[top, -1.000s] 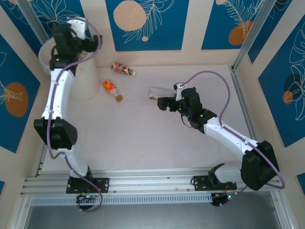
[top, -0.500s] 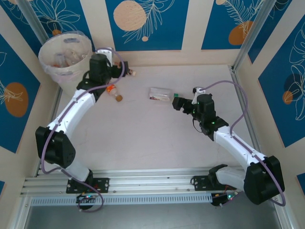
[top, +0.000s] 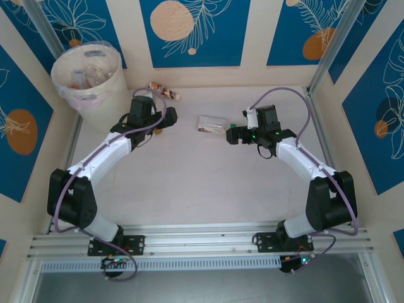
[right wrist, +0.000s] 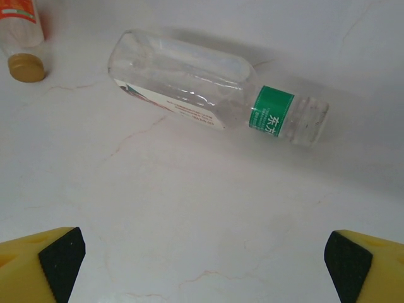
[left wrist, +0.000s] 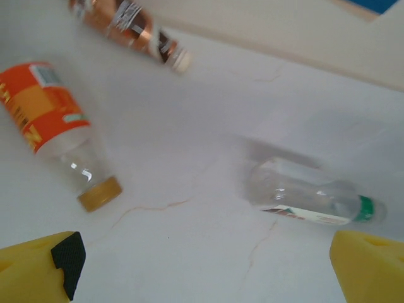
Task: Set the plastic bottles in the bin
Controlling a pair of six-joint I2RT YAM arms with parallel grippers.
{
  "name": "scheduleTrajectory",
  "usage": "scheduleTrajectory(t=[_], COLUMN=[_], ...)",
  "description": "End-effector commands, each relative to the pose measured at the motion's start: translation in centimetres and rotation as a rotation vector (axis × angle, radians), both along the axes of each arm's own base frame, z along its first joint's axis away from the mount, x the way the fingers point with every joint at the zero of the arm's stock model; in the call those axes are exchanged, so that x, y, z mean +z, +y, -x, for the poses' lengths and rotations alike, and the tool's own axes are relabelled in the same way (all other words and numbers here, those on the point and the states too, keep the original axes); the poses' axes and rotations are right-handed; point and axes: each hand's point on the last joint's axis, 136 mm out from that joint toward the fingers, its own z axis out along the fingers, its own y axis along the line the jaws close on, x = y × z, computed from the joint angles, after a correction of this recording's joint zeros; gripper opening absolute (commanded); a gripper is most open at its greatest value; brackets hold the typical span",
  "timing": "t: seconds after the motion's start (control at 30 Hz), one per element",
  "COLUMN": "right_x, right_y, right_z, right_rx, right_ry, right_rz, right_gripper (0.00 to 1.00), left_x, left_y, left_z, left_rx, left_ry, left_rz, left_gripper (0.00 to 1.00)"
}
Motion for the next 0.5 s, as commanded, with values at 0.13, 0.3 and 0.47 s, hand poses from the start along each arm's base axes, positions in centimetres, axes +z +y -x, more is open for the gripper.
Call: scheduleTrajectory(t=[0.13, 0.3, 0.47], right_x=[0.6, 1.5, 3.1], right_y=[0.3, -0.1, -0.6], right_z=[-0.1, 0.6, 1.2], right_rx=[-0.051, -0.068, -0.086], right_ry=[0.028, 0.016, -0.041], right_rz=[-0.074, -0.075, -0.084], right_gripper=[1.00, 1.00, 1.00], left_x=[-7.3, -10.4, -12.0], left_y=[4.9, 7.4, 9.4], left_z=[-3.1, -6.4, -9.3], left_rx=[0.304, 0.421, 0.521], left_ry=[0.172, 0.232, 0.240], left_rz=[-0.098, -0.105, -0.152], left_gripper=[1.00, 1.00, 1.00])
